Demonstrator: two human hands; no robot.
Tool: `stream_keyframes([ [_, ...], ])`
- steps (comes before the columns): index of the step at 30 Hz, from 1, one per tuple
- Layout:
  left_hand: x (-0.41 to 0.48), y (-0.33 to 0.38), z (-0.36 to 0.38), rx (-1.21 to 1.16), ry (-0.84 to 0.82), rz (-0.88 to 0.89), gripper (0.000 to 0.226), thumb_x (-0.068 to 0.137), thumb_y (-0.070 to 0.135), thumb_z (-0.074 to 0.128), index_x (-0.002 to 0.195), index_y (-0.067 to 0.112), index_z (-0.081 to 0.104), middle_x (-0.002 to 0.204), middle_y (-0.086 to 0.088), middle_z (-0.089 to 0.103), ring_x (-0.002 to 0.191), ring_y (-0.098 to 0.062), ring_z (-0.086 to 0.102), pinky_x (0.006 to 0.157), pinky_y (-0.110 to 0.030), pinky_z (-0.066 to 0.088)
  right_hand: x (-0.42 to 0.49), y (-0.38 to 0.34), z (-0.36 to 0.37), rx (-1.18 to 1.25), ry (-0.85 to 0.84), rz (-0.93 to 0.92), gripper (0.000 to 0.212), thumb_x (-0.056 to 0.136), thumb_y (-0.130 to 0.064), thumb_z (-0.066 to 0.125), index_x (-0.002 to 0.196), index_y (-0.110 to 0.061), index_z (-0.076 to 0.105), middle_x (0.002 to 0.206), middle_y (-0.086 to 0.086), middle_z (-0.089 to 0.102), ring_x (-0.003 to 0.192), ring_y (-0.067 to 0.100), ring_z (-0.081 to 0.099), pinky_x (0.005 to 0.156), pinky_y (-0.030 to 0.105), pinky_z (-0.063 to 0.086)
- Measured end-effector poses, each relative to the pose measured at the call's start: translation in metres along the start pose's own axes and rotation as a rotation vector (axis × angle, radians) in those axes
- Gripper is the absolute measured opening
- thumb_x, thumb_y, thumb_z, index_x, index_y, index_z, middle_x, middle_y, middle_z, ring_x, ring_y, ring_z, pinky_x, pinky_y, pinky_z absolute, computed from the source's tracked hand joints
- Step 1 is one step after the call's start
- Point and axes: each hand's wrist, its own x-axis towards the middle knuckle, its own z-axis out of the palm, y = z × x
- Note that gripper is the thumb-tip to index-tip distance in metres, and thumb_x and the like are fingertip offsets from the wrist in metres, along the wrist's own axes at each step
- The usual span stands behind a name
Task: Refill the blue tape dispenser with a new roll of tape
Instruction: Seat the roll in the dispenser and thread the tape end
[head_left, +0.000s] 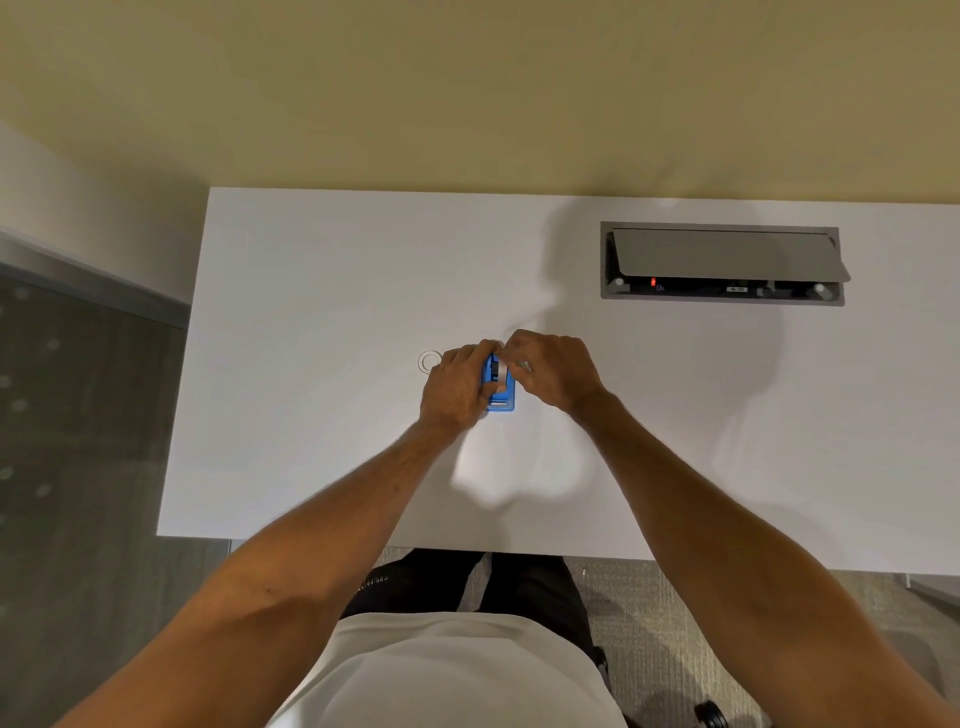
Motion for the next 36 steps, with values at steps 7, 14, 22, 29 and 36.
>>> stream_keyframes([
  [7,-0.003,0.006,-0.006,-0.003,-0.021,-0.029,0.070,0.097,0.065,0.049,0.146,0.015,0.053,0.136,-0.005,0.067,0.124,-0.030,0.063,0.110,-0.042,0.050,0.002,-0.001,-0.001,0.043,-0.003,0.032,0.029,0.098,-0.041,0.058,0.109,-0.016,0.069,0.100,0.000,0.073,0.082,0.021,0.069,0.075,0.032,0.059],
  [14,-0.006,0.010,-0.007,0.005,-0.006,-0.034,0.078,0.087,0.065,0.036,0.144,0.014,0.055,0.133,-0.003,0.069,0.123,-0.029,0.064,0.109,-0.040,0.050,0.001,-0.002,-0.002,0.016,-0.007,-0.010,0.037,0.098,-0.050,0.056,0.117,-0.023,0.072,0.112,-0.007,0.072,0.085,0.015,0.069,0.067,0.018,0.039],
  [22,-0.003,0.004,-0.004,0.016,-0.009,-0.016,0.057,0.101,0.049,0.061,0.146,0.014,0.053,0.135,-0.004,0.068,0.125,-0.030,0.063,0.110,-0.038,0.049,0.003,-0.002,0.001,0.021,0.039,0.034,0.033,0.100,-0.046,0.054,0.107,-0.020,0.072,0.103,-0.005,0.074,0.079,0.019,0.070,0.064,0.021,0.037],
  [29,-0.008,0.012,-0.010,-0.026,0.000,-0.032,0.094,0.079,0.075,0.023,0.144,0.015,0.055,0.132,-0.003,0.070,0.122,-0.029,0.064,0.109,-0.039,0.050,-0.002,0.001,-0.001,0.022,0.000,-0.022,0.038,0.097,-0.050,0.057,0.121,-0.024,0.071,0.118,-0.008,0.071,0.089,0.016,0.070,0.070,0.020,0.048],
  [36,-0.004,0.005,-0.003,-0.002,-0.002,-0.036,0.067,0.100,0.063,0.047,0.147,0.015,0.052,0.136,-0.006,0.068,0.127,-0.031,0.062,0.111,-0.041,0.050,0.004,0.004,-0.001,-0.058,-0.027,-0.041,0.041,0.102,-0.053,0.046,0.119,-0.024,0.070,0.118,-0.009,0.071,0.087,0.015,0.069,0.068,0.017,0.037],
])
